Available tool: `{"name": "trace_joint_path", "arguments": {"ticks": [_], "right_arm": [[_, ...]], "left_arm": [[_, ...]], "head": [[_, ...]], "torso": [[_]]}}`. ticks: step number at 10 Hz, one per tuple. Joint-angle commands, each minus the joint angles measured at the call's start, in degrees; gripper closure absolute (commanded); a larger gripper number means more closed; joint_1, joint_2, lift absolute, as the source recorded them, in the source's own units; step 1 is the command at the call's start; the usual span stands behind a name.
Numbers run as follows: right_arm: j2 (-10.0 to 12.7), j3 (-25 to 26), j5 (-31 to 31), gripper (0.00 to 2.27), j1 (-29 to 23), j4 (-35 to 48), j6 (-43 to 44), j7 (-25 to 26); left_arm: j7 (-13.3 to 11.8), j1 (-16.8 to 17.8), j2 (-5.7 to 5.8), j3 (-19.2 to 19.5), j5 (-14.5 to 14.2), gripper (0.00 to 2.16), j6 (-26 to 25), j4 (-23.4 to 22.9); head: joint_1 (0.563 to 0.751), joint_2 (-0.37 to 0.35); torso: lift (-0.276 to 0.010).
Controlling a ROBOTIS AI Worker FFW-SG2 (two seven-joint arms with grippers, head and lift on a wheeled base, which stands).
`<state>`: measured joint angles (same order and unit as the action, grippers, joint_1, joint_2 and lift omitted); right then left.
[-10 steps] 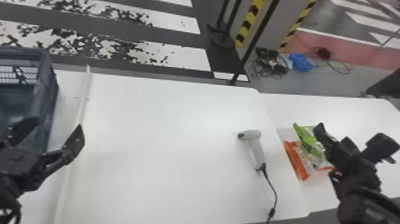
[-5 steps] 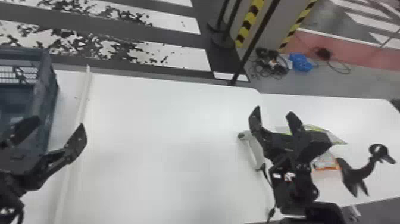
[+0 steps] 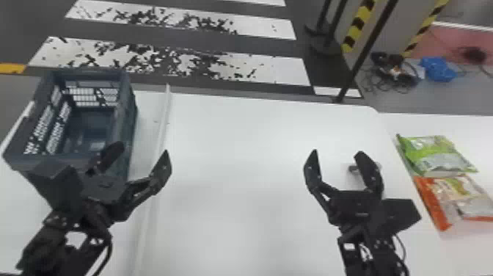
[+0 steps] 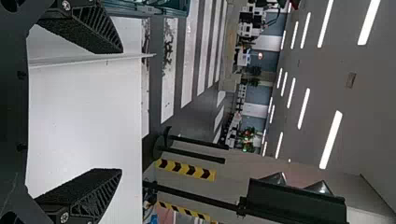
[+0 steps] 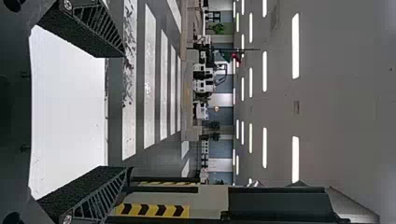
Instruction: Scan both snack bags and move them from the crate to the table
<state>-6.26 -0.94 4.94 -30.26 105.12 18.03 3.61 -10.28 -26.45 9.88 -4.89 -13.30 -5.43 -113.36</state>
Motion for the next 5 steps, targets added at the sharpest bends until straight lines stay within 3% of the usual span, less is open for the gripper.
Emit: {"name": "trace_joint_path", "arguments": {"ticks": [1,5], "right_arm": [[0.02,-0.56,-0.02,0.07,-0.59,-0.71,0.82,0.17],[0.02,-0.73,0.25,0.07,-1.20,-0.62,2.40,0.17]], "left_arm": [[0.09,0.00,-0.04,-0.12,0.03,0.09,0.02,0.07],[0.53,-0.44,-0.21,-0.21,0.03,0.09,0.37,-0.28]], "head": [[0.695,-0.122],[0.695,-0.116]], "torso": [[-0.088],[-0.088]]}}
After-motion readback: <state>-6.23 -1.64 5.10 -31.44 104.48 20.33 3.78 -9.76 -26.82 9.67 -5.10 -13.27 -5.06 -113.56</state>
